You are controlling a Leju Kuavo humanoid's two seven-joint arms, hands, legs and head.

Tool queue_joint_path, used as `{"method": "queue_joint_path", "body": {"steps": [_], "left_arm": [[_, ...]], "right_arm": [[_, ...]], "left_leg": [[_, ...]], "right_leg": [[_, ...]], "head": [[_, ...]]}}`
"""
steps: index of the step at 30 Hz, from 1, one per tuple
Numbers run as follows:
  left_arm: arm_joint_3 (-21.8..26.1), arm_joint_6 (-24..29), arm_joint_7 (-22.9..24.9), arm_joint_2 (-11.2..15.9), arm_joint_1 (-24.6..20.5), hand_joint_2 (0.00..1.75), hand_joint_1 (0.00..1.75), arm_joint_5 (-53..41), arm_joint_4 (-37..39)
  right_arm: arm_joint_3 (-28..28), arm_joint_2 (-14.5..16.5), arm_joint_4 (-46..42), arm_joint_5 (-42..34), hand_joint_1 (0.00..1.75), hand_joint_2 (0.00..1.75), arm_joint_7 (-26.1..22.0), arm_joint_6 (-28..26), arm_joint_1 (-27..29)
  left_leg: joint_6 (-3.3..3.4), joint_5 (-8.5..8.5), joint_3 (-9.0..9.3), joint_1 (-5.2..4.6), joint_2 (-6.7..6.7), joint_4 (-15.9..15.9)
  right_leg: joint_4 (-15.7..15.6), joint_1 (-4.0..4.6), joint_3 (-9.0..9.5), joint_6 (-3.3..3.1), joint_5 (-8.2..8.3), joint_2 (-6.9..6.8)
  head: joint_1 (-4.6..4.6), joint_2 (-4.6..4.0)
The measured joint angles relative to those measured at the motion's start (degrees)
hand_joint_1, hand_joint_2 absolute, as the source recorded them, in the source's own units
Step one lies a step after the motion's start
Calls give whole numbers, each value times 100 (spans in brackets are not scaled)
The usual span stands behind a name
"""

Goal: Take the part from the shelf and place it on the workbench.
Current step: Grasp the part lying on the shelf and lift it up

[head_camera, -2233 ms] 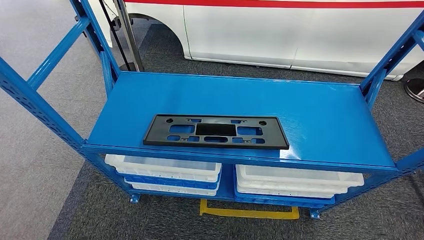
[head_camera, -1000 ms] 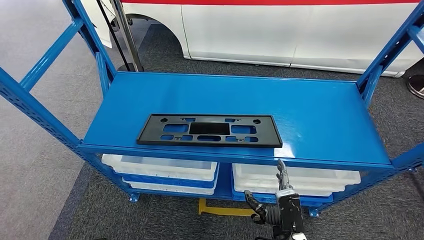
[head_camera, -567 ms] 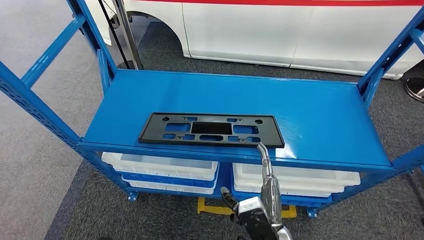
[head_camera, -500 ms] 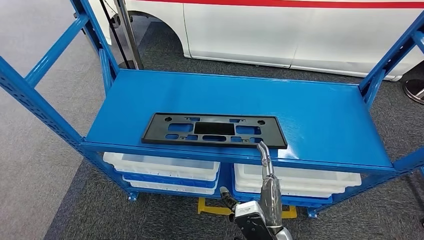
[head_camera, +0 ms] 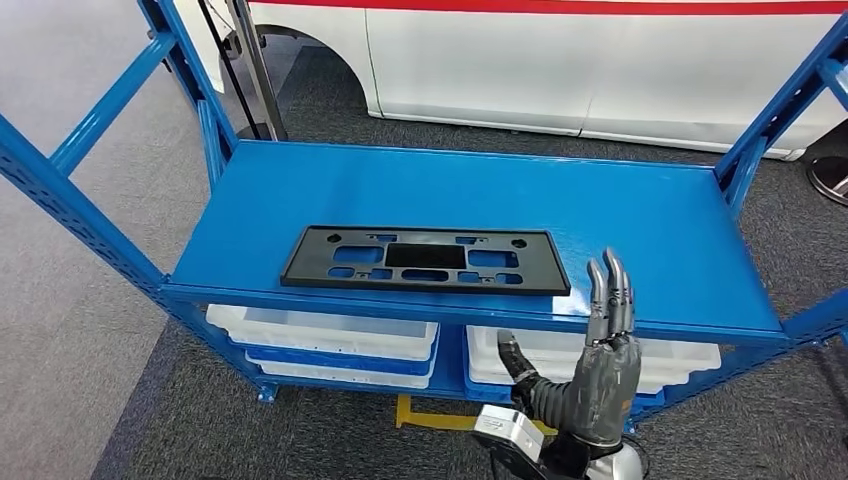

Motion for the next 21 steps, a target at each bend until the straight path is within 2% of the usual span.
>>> {"method": "queue_joint_path", "body": {"steps": [2, 4, 5, 6, 7, 9, 10, 12, 14, 16, 17, 19, 20, 21], "left_arm": [[-7, -10, -4, 23, -11, 0, 0, -69, 3], [-10, -30, -5, 39, -14, 0, 0, -130, 6], [-10, -40, -4, 49, -14, 0, 0, -153, 7], [-10, -50, -3, 62, -14, 0, 0, -177, 7], [-10, -57, -2, 74, -17, 0, 0, -195, 7], [-13, -69, -1, 94, -29, 0, 0, -225, 8], [-16, -75, -1, 99, -39, 0, 0, -237, 9], [-33, -84, 4, 104, -54, 0, 0, -254, 11], [-52, -89, 9, 106, -54, 0, 0, -261, 11], [-64, -96, 11, 109, -58, 0, 0, -261, 11], [-74, -101, 11, 111, -65, 0, 0, -259, 11], [-103, -116, 15, 125, -73, 0, 0, -250, 11], [-114, -129, 20, 132, -73, 0, 0, -242, 12], [-122, -145, 23, 138, -71, 0, 0, -236, 12]], "right_arm": [[-244, -6, 14, 272, 2, 175, -14, -27, -58], [-343, -66, 68, 505, 2, 175, 67, -57, -139], [-348, -116, 120, 603, 2, 175, 157, -67, -192], [-335, -166, 182, 689, 2, 175, 283, -75, -254], [-304, -210, 244, 764, 2, 175, 434, -81, -323], [-177, -274, 351, 881, 2, 175, 765, -90, -455], [-89, -306, 402, 929, 2, 175, 927, -94, -519], [101, -387, 525, 1019, 2, 175, 1257, -99, -646], [279, -467, 667, 1101, 2, 175, 1585, -106, -761], [456, -537, 824, 1179, 2, 175, 1904, -115, -871], [552, -571, 913, 1219, 2, 175, 2062, -120, -928], [771, -638, 1118, 1300, 2, 175, 2392, -127, -1017], [883, -665, 1224, 1339, 2, 175, 2551, -131, -1051], [997, -689, 1329, 1376, 2, 175, 2709, -133, -1083]], "left_leg": [[-50, -253, -169, 9, 1, 384], [-96, -577, -477, 23, 1, 1063], [-116, -648, -600, 31, 2, 1323], [-131, -614, -643, 38, 2, 1411], [-141, -477, -589, 47, 4, 1289], [-141, -112, -271, 64, 7, 618], [-124, -3, -121, 57, 4, 298], [-64, 27, -11, 33, -8, 28], [14, 51, -26, 23, -14, 2], [99, 90, -24, 38, -6, -38], [138, 107, -25, 46, 0, -56], [180, 116, -41, 35, 6, -57], [185, 118, -47, 28, 7, -55], [188, 118, -49, 22, 4, -52]], "right_leg": [[-52, -39, 16, -58, 35, -18], [-49, -36, 6, -84, 39, -26], [-39, -35, 1, -84, 38, -27], [-25, -36, -3, -80, 33, -26], [-8, -41, -4, -72, 24, -24], [32, -49, -2, -37, -5, -18], [59, -42, -10, -10, -19, -17], [81, -24, -37, 55, -20, -16], [71, -18, -52, 121, -5, -14], [202, -32, -107, 169, -117, -10], [435, -38, -211, 188, -267, -8], [1170, -44, -554, 211, -635, -8], [1498, -45, -714, 217, -745, -8], [1655, -45, -796, 217, -747, -8]], "head": [[-5, 0], [-8, 0], [-8, 0], [-8, 0], [-8, 0], [-8, 0], [-8, 0], [-4, 0], [-1, 0], [-1, 0], [1, 0], [0, 0], [1, 0], [0, 0]]}}
